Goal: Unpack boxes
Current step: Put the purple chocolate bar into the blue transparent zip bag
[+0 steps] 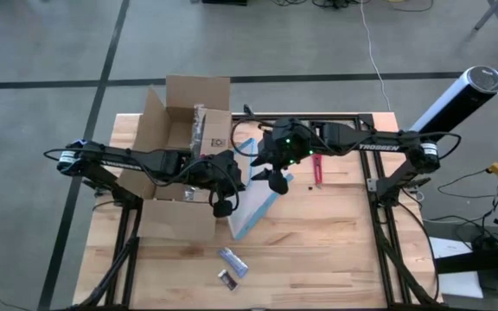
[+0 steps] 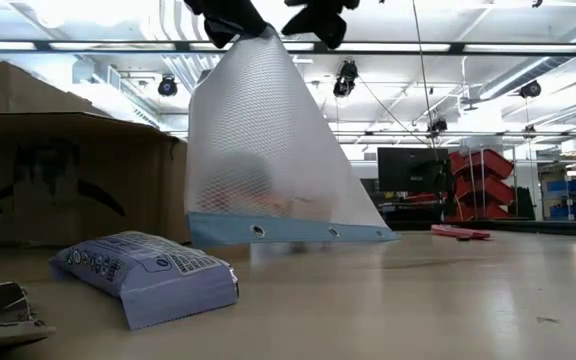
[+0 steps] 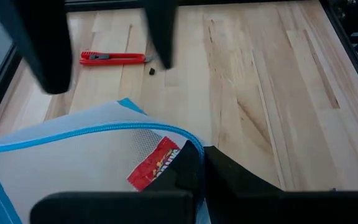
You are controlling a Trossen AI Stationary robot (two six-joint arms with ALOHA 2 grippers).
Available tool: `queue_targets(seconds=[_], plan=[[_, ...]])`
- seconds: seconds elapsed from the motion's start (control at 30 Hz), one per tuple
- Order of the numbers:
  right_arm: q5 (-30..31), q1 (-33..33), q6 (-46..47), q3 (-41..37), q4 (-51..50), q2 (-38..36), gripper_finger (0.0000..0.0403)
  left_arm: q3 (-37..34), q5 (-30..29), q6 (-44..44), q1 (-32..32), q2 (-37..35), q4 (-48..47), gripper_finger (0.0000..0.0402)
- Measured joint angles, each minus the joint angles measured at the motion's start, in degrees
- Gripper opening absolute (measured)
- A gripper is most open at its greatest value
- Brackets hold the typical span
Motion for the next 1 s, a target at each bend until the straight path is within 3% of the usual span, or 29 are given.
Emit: queue_targets(seconds=[1.0], plan=[[-1.89,0.79,-5.18,0.17,0.62,3.07,0.0186,0.0,0.6,-0.34,0.0,0.0,-0.68,0.0]])
